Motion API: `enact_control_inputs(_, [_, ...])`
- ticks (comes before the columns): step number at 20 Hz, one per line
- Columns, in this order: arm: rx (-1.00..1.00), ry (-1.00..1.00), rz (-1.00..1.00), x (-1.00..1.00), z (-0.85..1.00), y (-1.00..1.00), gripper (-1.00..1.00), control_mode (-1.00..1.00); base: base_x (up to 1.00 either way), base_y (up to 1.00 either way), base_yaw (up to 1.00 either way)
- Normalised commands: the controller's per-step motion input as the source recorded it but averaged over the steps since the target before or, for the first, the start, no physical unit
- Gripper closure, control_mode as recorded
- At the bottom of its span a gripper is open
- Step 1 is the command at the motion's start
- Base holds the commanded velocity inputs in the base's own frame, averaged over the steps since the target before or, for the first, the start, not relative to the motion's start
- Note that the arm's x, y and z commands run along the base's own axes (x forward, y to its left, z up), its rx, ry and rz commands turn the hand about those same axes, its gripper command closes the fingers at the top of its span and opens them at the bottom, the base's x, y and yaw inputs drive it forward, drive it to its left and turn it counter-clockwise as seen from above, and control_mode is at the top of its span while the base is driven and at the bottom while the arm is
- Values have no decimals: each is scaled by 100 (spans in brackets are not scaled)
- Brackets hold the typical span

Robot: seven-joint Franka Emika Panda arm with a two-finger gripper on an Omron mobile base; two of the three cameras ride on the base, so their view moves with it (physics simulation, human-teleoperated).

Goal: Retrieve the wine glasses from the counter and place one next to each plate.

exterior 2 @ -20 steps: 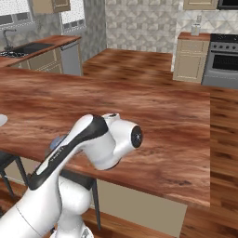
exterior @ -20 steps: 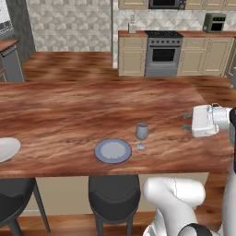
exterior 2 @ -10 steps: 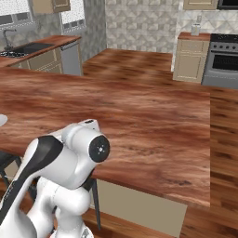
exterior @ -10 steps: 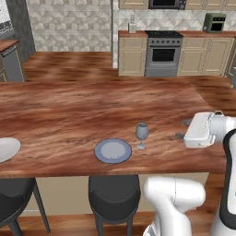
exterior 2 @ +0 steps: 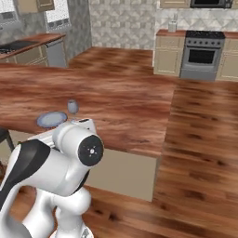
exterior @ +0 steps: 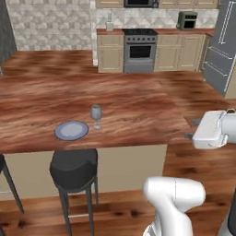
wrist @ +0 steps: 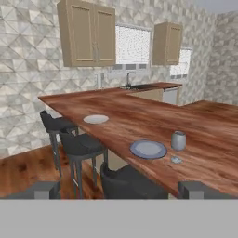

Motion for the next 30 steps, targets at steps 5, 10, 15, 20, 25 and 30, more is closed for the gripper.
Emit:
enact_control_inputs(5, [0,0,0,0,0,0,-100,100,-27,-100,-25])
enact_control_inputs(10, [0,0,0,0,0,0,-100,100,0,-100,-19])
enact_control_inputs(15, [0,0,0,0,0,0,-100,100,9,-100,-11])
enact_control_inputs(20, [0,0,0,0,0,0,-100,100,91,-100,0])
enact_control_inputs(25, [0,0,0,0,0,0,-100,100,100,-100,2])
enact_control_inputs(30, [0,0,0,0,0,0,-100,100,100,-83,13])
